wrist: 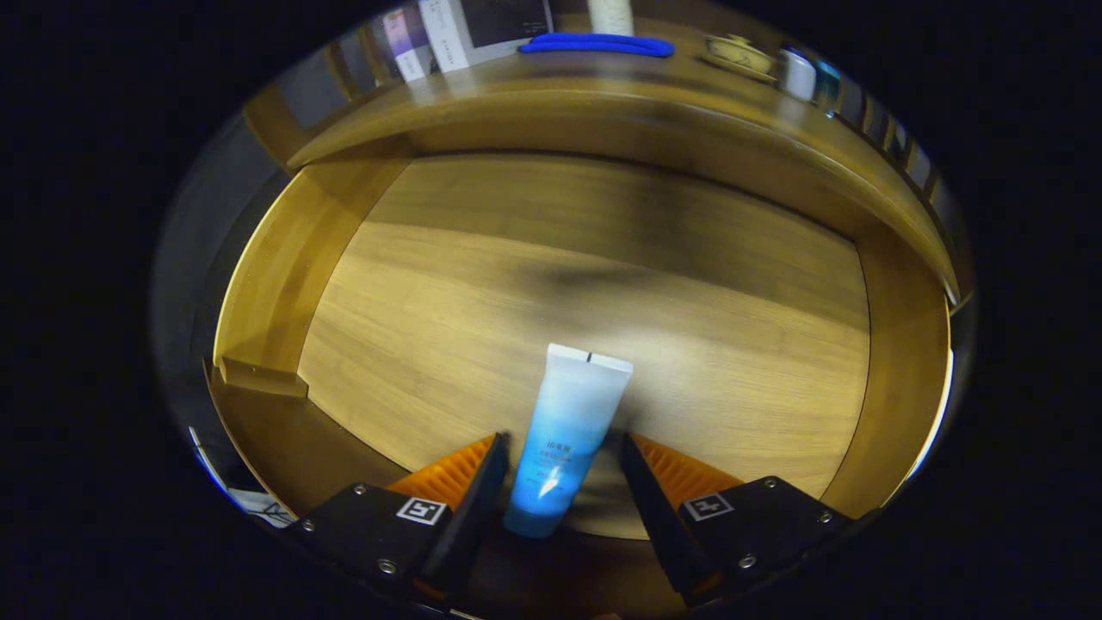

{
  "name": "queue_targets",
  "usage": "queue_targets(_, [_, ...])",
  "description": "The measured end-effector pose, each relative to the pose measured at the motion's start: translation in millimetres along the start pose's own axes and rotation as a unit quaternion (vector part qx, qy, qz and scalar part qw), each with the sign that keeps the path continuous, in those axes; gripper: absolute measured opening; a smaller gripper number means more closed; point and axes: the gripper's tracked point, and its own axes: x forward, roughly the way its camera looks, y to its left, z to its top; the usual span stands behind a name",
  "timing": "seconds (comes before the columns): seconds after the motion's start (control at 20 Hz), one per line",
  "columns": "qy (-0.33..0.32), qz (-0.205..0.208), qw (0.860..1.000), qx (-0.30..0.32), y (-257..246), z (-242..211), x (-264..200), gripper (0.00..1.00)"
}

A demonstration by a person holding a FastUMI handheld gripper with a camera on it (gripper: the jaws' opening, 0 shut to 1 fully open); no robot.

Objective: Pull open the drawer, take out the items inside it, and place them on the countertop above the cabinet.

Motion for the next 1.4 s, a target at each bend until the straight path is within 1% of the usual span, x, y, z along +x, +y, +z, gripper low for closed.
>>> queue_targets(0.05, [0.001, -0.008, 1.0, -0.013, -1.7, 0.9, -0.2, 0.84])
queue_targets(0.1, [0.005, -0.012, 1.0, -0.017, -2.2, -1.1, 3.1, 0.8])
queue_targets(0.15, [0.007, -0.02, 1.0, -0.018, -4.3, -0.8, 2.0, 0.77])
queue_targets(0.2, [0.007, -0.03, 0.999, -0.033, -7.6, -1.0, 2.7, 0.75])
queue_targets(0.35, [-0.002, -0.019, 0.998, -0.053, -6.8, 0.5, 1.0, 0.53])
queue_targets(0.4, [-0.009, -0.015, 0.998, -0.06, -6.7, 3.9, 0.7, 0.47])
queue_targets(0.5, [-0.037, -0.006, 0.998, -0.058, -8.2, 8.3, 1.5, 0.39])
queue_targets(0.6, [-0.06, 0.002, 0.997, -0.05, -6.1, 13.4, -0.8, 0.36])
queue_targets(0.75, [-0.117, 0.008, 0.991, -0.059, -4.5, 27.2, -10.5, 0.36])
queue_targets(1.1, [-0.222, -0.016, 0.972, -0.079, -13.3, 49.6, -38.2, 0.35])
queue_targets(1.4, [-0.299, -0.015, 0.952, -0.06, -8.7, 77.3, -85.9, 0.35])
